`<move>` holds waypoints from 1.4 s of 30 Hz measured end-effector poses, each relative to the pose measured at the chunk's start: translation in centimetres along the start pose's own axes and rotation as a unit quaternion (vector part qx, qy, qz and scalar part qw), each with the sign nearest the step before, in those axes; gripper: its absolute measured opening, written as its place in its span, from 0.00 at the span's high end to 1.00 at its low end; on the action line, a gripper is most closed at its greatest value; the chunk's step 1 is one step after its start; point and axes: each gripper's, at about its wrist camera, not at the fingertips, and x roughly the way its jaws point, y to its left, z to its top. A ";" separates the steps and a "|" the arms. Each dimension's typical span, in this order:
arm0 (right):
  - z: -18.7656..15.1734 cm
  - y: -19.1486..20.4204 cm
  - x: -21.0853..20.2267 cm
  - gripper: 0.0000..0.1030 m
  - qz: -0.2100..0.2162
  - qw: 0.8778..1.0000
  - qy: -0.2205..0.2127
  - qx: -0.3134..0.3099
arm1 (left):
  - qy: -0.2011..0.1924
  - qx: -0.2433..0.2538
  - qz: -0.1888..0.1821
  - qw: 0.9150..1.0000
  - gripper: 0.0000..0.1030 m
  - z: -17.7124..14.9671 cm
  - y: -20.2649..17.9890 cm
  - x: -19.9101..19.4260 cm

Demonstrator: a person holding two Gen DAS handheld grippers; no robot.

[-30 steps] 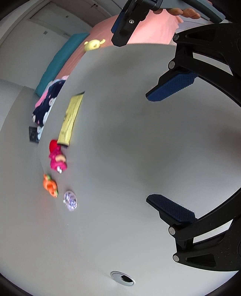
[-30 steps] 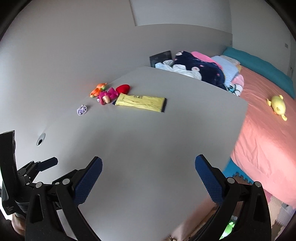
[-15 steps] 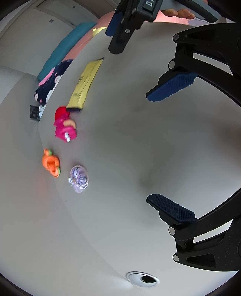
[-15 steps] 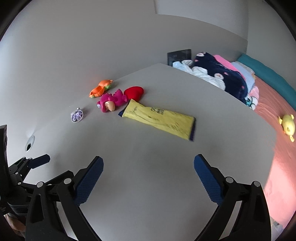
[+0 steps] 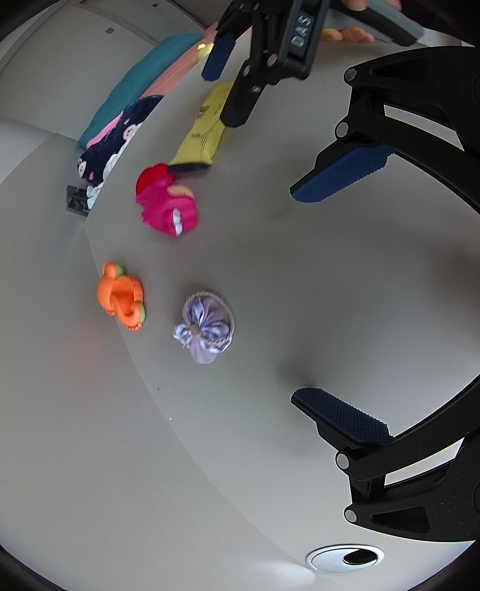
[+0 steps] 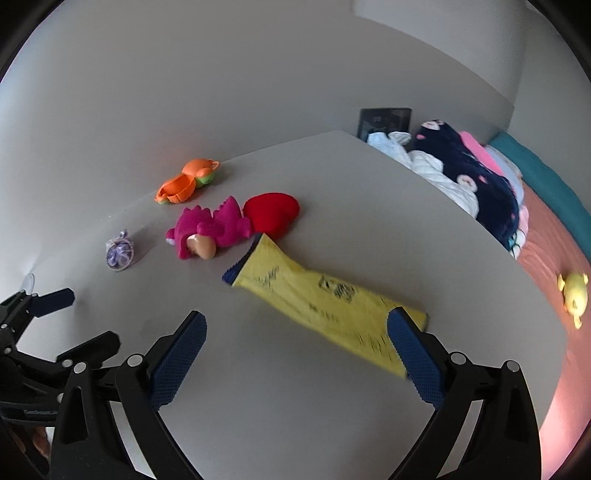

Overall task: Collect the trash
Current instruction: 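Grasp the yellow packet with the right tool while the left tool grasps the purple bow toy, then carry the yellow packet and purple toy over the trash bin and open both tools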

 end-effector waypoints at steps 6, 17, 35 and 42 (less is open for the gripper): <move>1.2 -0.3 2.4 0.25 0.009 1.000 0.012 -0.013 | -0.003 -0.002 0.001 1.000 0.06 0.3 0.9 0.1; 1.9 -0.3 3.4 0.86 0.015 0.999 0.022 -0.022 | -0.010 0.007 0.007 1.000 0.06 0.5 0.9 0.2; 1.6 -2.0 -0.3 0.91 0.056 0.997 -0.012 0.048 | -0.040 0.051 0.027 0.998 0.26 4.7 -0.2 2.4; 1.4 -2.1 -0.1 0.91 0.053 0.997 -0.013 0.051 | -0.039 0.062 0.043 0.996 0.73 4.6 -0.6 2.7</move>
